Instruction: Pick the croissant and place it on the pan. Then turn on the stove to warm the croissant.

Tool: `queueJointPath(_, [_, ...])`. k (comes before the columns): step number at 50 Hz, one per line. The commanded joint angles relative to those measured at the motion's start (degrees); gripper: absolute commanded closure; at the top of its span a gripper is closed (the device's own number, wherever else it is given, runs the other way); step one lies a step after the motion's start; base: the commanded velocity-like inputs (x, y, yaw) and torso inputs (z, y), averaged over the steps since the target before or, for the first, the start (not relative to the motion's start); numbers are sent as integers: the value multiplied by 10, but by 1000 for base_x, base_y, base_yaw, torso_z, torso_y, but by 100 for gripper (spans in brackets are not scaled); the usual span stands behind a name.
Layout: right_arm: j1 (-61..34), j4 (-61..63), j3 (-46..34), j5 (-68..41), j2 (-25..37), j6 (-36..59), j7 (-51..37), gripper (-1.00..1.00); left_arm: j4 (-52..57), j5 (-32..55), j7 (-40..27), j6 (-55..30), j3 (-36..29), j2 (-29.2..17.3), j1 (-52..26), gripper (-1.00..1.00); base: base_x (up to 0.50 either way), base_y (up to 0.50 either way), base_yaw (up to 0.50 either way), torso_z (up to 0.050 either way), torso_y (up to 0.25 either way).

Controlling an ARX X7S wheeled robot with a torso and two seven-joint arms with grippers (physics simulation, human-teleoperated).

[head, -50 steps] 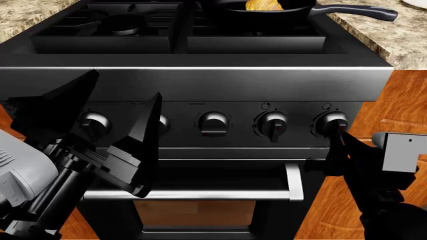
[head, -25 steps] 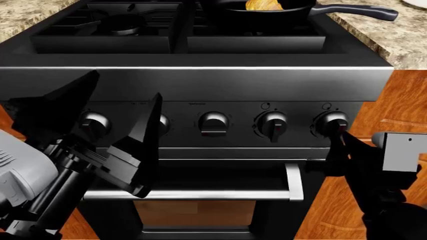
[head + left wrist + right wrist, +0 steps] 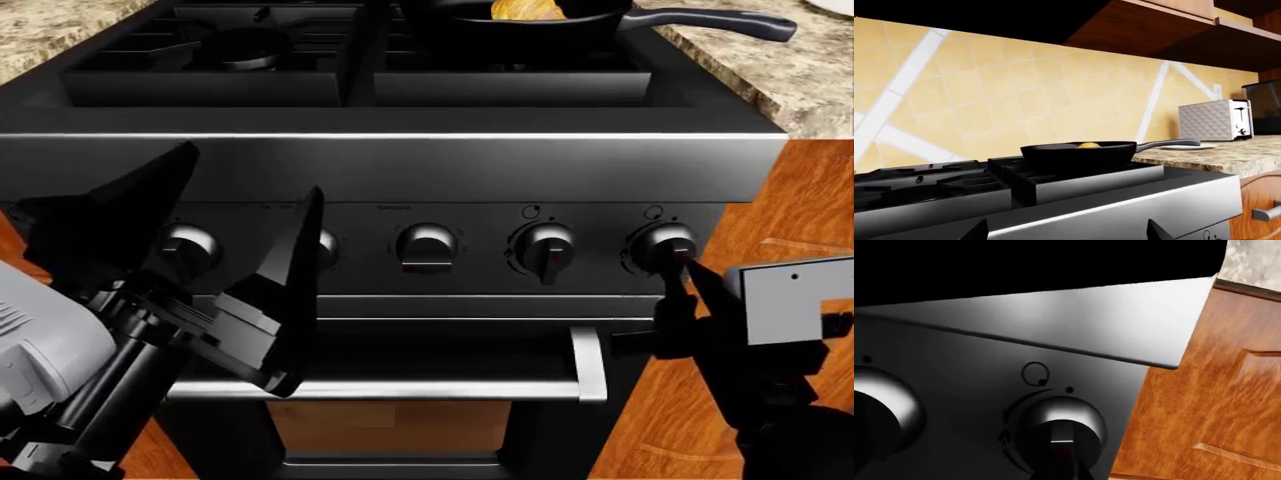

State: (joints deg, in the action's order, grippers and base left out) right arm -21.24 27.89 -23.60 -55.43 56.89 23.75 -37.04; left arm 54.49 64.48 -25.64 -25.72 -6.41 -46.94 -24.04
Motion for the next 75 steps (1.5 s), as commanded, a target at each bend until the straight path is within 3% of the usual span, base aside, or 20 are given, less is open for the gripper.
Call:
queueJointPath(1, [-25,35,-18,15,1,3,35,100,1,0,-3,0,-4,0,-1,-100,0,0,0,0,0])
queueJointPath(62, [-59,90,-56,48,18,53,63,100,5,7,-13,8,-12,-9,-8,-100,0,0,0,0,2])
queueJointPath(63, [-58,90,-56,47,18,52,62,-100,5,8,-13,8,-12,-9,-8,-100,0,0,0,0,0])
queueJointPath(75, [-41,104,-42,35,35,45,45,-100,6,8,-17,7,-16,-10,-12,-100,0,0,0,0,0])
